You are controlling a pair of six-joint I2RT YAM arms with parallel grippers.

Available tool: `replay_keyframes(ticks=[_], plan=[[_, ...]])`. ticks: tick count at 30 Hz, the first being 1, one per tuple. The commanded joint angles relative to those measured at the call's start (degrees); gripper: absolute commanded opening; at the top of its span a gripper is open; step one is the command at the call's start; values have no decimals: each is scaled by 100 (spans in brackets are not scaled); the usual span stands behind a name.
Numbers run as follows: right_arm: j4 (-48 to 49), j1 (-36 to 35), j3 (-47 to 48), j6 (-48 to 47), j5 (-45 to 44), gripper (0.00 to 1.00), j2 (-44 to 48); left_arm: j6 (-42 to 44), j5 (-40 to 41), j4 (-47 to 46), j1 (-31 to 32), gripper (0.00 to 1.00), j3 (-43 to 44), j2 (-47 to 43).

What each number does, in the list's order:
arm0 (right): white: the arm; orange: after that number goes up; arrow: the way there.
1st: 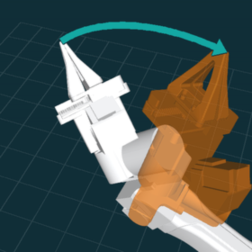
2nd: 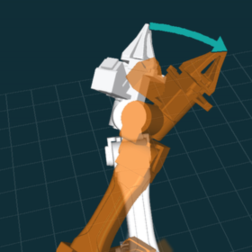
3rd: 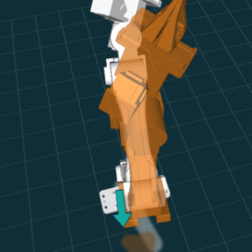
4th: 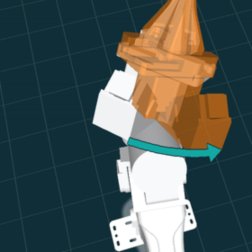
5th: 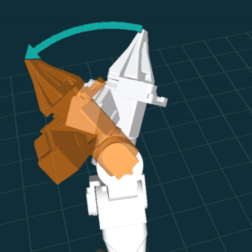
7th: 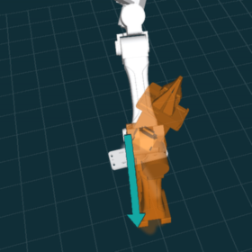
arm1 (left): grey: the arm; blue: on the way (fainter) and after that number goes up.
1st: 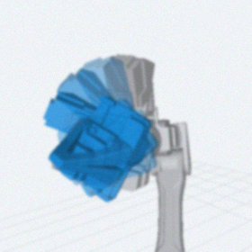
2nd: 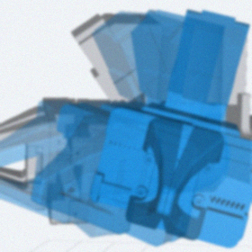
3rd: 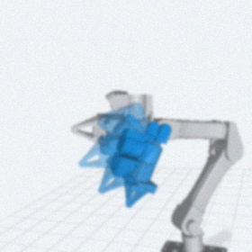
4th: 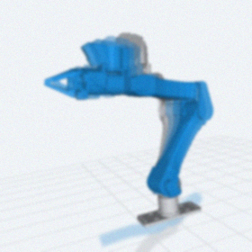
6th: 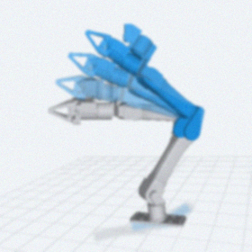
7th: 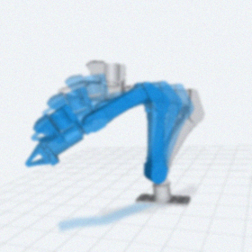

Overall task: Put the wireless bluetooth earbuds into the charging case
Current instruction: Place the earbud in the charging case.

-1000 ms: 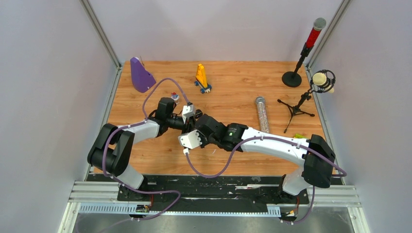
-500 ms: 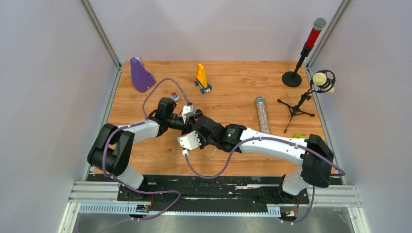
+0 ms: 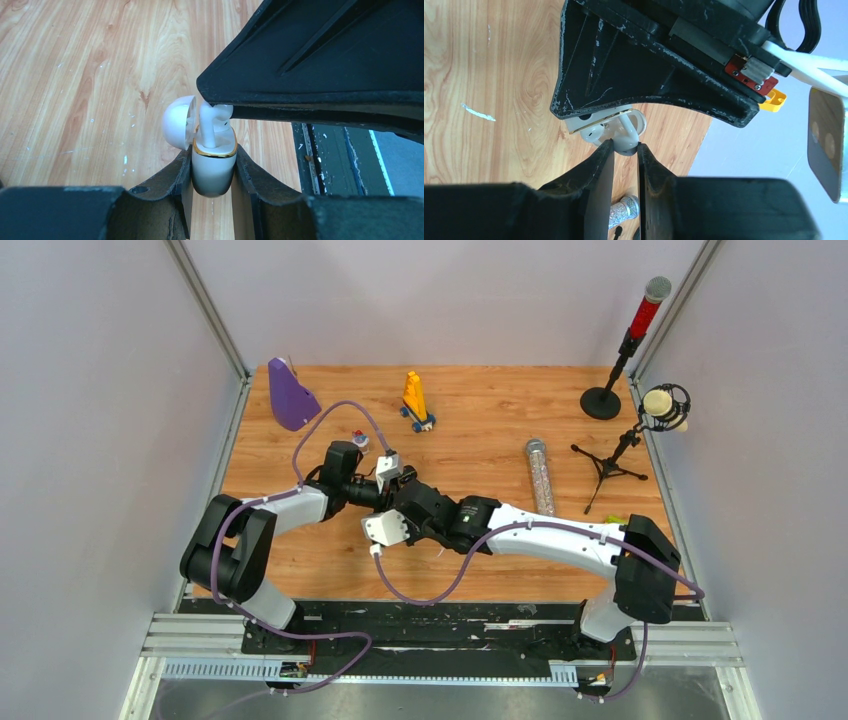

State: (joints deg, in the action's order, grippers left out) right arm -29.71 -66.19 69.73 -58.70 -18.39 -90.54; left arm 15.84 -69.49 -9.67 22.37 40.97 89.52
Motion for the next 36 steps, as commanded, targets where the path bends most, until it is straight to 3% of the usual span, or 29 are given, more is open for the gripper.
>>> replay_keyframes(ticks=[1,14,21,30,36], plan=[[141,-113,192,352,117,11,-73,-325,-279,-455,-7,0,248,-175],[136,-91,250,431,96,15,-49,-740,-529,-1024,-81,0,65,-317],[139,25,359,482,73,17,-48,-1240,-671,-1980,-139,0,-244,-431],[141,67,546,462,241,28,58,-1874,-761,-3026,-153,0,-455,-424],[135,77,641,467,290,38,103,-2022,-788,-3237,-167,0,-505,-440]])
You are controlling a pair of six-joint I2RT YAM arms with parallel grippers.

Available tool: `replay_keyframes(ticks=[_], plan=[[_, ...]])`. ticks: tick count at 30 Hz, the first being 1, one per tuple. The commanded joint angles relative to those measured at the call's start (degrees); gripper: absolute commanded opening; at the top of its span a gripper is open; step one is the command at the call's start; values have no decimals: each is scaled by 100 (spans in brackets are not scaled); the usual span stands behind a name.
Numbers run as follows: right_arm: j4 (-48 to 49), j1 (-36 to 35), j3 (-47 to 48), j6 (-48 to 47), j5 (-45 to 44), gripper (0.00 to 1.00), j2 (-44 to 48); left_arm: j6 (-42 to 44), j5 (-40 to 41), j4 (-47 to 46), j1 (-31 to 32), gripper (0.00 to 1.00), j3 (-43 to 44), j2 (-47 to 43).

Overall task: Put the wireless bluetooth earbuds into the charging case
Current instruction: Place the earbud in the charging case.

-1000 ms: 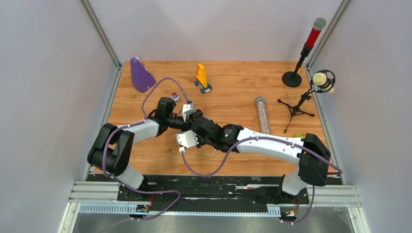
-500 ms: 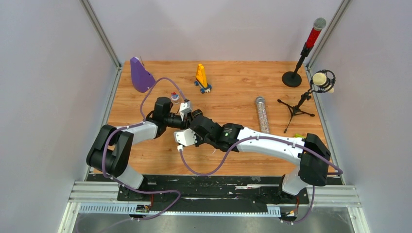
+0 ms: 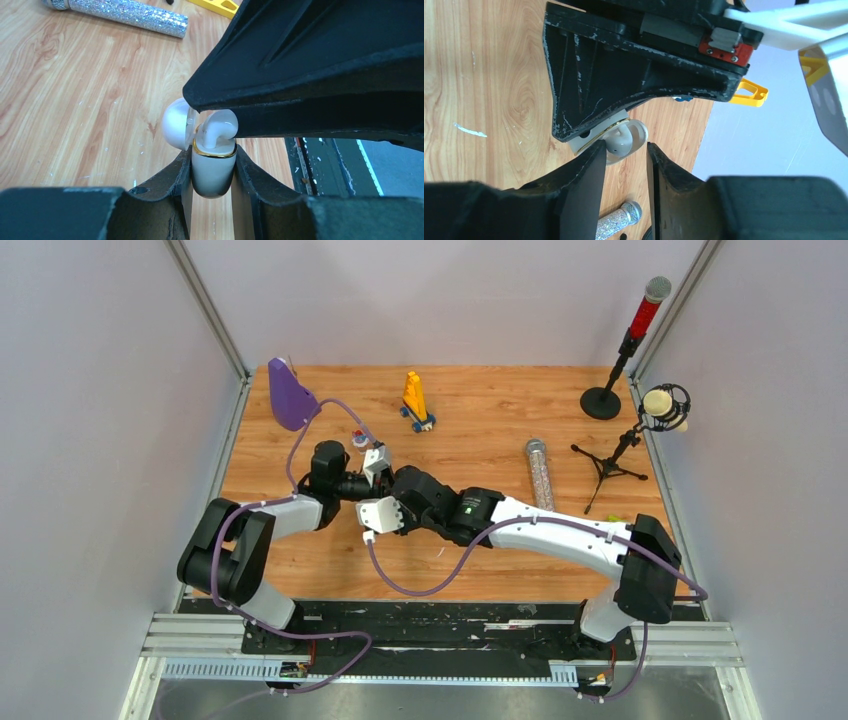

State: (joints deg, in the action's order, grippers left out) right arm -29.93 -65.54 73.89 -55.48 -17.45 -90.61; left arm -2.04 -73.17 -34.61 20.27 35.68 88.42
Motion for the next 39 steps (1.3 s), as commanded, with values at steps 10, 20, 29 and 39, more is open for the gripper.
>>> replay_keyframes(ticks=[10,20,29,39], plan=[[-326,79,662,324,641,47,410,-538,-444,-1220,-38,0,-74,-329],[-582,185,867,532,1088,55,562,-710,-475,-1479,-82,0,-109,-325],[-1385,617,1605,920,2379,57,941,-1193,-503,-2126,-164,0,-193,-292],[-438,1091,1152,1198,2160,57,1024,-2298,-572,-3583,-260,0,-290,-122]])
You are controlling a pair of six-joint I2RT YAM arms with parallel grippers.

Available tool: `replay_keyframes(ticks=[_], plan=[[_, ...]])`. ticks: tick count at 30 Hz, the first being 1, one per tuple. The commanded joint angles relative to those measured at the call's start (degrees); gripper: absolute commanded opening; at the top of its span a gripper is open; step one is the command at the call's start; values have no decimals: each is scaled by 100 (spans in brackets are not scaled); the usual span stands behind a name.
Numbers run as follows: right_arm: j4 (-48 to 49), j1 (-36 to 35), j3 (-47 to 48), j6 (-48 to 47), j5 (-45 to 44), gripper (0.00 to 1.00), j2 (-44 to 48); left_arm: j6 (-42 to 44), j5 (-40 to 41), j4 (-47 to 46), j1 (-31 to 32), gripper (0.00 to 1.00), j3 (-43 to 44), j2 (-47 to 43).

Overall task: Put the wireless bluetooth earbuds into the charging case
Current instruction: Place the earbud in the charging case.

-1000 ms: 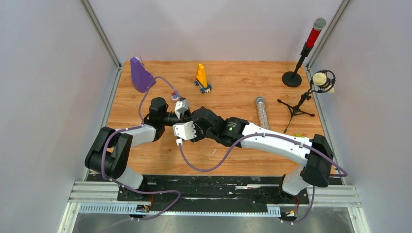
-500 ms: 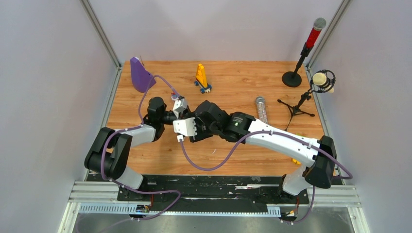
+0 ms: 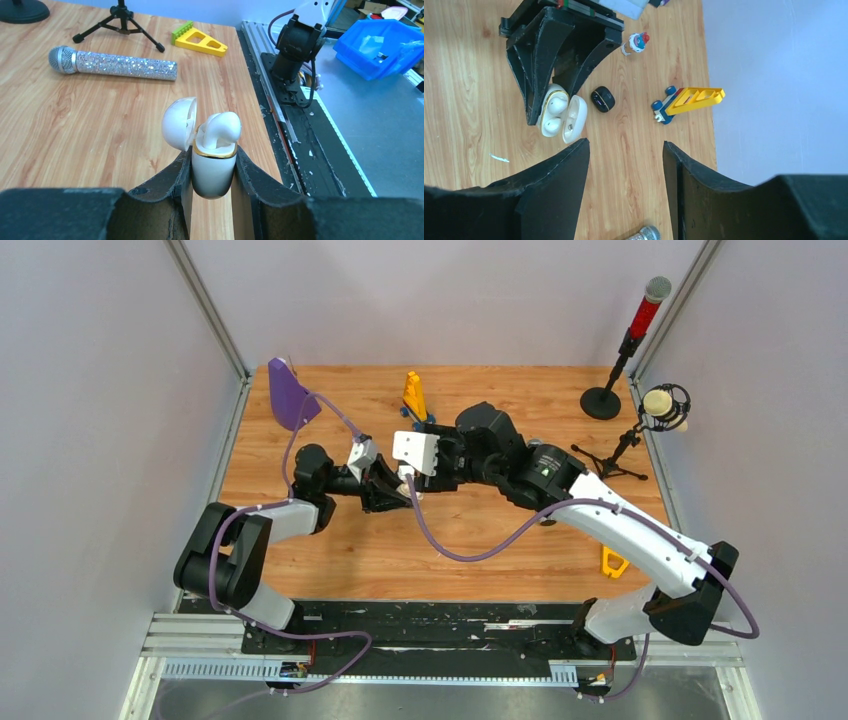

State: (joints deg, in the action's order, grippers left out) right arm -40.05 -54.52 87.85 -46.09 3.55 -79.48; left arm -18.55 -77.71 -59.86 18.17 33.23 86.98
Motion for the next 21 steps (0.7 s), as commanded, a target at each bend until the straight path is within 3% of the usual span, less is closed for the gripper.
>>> replay_keyframes(ticks=[1,7,21], plan=[[612,-7,-243,284,91,57,-150,-737,-123,-1297,-55,0,-50,80],[630,-6,-50,469,339,57,-455,-1691,-167,-2456,-128,0,-84,398],[586,-13,113,813,804,57,-803,-1736,-157,-2531,-165,0,-102,425]])
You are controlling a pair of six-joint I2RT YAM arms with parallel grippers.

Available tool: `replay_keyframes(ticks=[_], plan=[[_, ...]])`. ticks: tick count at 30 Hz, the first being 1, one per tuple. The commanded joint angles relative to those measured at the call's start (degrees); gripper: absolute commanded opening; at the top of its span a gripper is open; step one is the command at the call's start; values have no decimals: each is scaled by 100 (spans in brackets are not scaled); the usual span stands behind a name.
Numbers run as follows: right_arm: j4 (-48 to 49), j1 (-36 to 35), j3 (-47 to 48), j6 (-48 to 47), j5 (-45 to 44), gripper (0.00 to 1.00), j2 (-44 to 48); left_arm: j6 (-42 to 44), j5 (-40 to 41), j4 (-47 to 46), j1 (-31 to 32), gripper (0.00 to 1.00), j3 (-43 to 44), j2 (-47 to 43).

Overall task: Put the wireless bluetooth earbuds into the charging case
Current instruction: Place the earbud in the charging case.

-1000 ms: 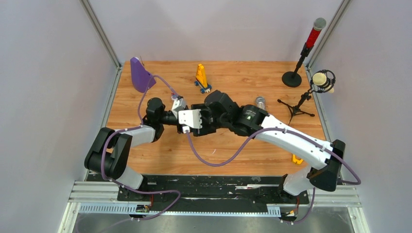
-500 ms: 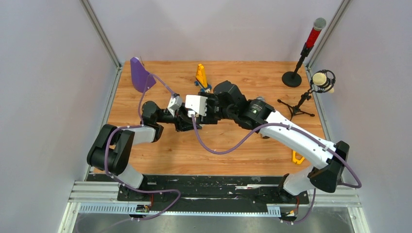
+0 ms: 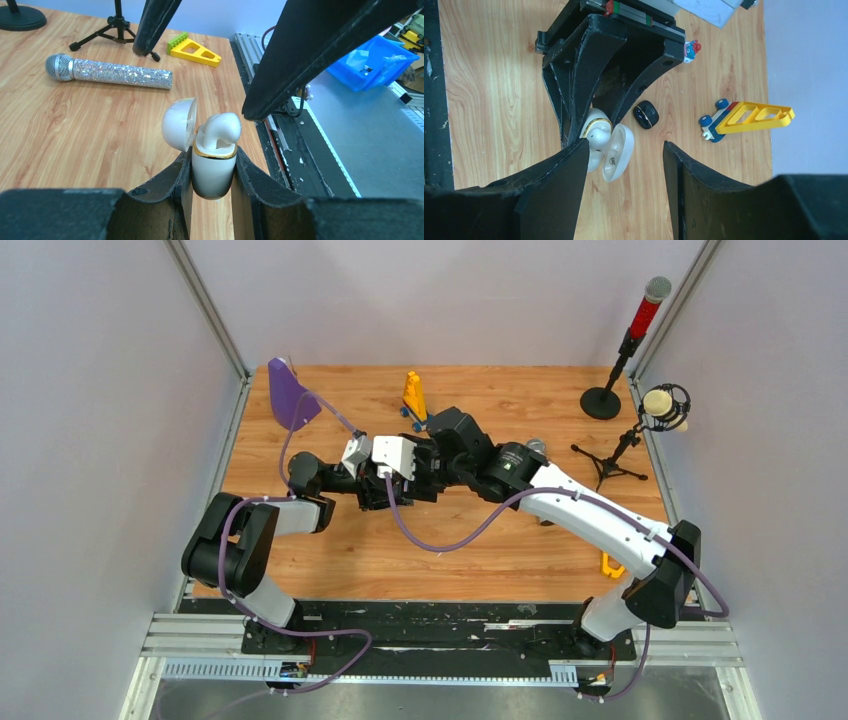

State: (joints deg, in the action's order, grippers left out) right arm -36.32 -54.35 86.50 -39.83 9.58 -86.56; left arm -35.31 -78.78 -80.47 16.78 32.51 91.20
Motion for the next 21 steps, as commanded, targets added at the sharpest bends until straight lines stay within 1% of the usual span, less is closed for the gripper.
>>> replay_keyframes(ticks=[1,5,14,21], plan=[[219,-25,234,172,194,57,-119,-62,-54,-472,-25,0,-28,3],[235,-30,135,145,156,58,-163,-73,-64,-483,-25,0,-24,12],[375,-23,-165,-156,-321,58,25,-127,-67,-521,-51,0,-21,10],[415,-23,-307,-245,-374,59,64,-170,-74,-564,-60,0,-8,0]])
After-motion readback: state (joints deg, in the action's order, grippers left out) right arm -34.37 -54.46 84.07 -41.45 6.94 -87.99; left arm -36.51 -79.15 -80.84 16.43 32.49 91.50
